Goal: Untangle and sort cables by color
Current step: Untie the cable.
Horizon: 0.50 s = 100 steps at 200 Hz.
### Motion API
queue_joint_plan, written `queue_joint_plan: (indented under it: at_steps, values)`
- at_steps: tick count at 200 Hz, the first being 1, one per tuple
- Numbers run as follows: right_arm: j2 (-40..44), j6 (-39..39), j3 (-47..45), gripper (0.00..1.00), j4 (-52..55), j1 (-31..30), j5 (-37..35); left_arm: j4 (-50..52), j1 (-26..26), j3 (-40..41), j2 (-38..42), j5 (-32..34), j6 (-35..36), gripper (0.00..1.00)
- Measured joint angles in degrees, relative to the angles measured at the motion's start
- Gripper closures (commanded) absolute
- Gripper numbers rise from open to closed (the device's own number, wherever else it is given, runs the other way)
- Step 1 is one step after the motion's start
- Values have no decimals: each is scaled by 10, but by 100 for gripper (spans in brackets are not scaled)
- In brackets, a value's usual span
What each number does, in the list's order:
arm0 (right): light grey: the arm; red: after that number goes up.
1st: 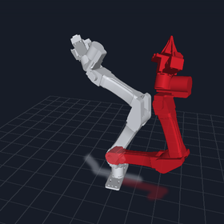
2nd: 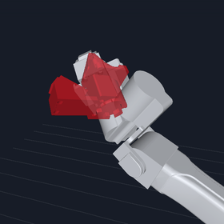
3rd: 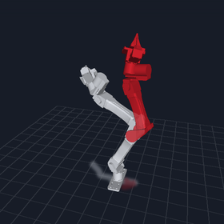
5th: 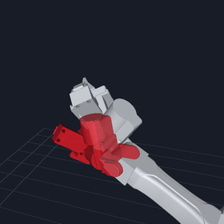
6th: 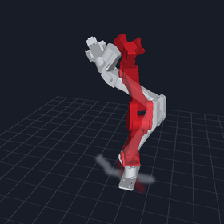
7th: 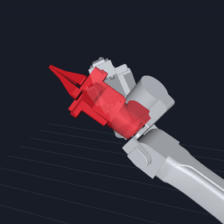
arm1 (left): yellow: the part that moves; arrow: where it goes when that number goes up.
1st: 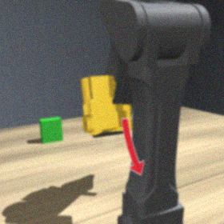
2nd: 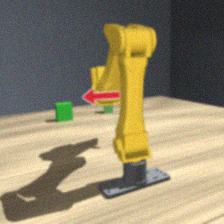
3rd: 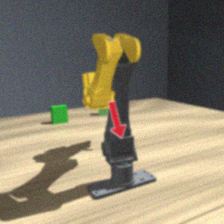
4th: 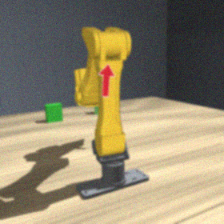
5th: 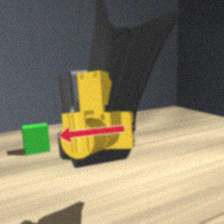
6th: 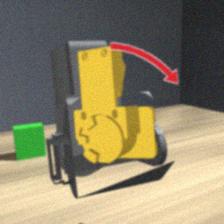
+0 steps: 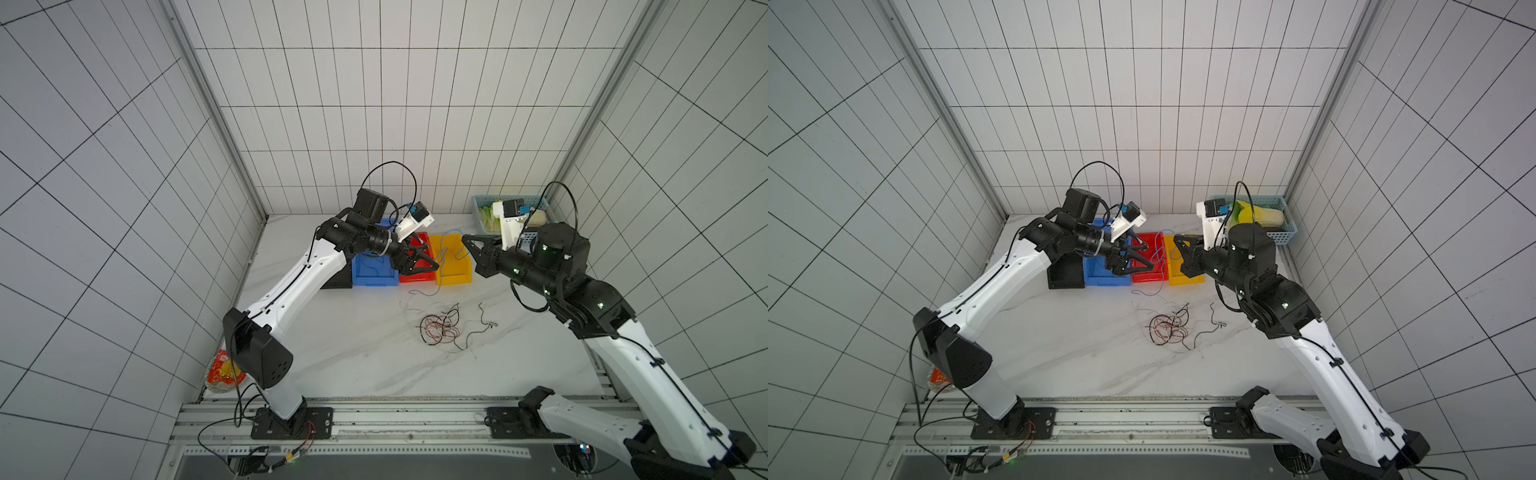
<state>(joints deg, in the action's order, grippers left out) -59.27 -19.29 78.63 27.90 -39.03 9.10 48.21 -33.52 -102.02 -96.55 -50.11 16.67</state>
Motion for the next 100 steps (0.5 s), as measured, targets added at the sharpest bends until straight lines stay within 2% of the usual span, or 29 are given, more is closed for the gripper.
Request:
queue_joint_plan:
  at_steps: [18, 30, 35, 51, 72, 83, 100]
  values:
    - [-2, -3, 0, 100, -3, -3, 3, -3, -9, 0, 0, -1, -4, 21]
    - [-3, -5, 0, 100, -3, -5, 4, -5, -12, 0, 0, -1, -7, 28]
    - [-3, -5, 0, 100, -3, -6, 4, -6, -13, 0, 0, -3, -10, 35]
    - [-3, -5, 0, 100, -3, -9, 5, -9, -13, 0, 0, -6, -9, 67]
    - [-3, -6, 0, 100, -3, -12, 5, -10, -12, 0, 0, -7, -9, 95]
    - [-3, -6, 0, 100, -3, -12, 5, -13, -9, 0, 0, -8, -17, 96]
    - [-3, -7, -1, 100, -3, -12, 5, -23, -4, 0, 0, -11, -30, 92]
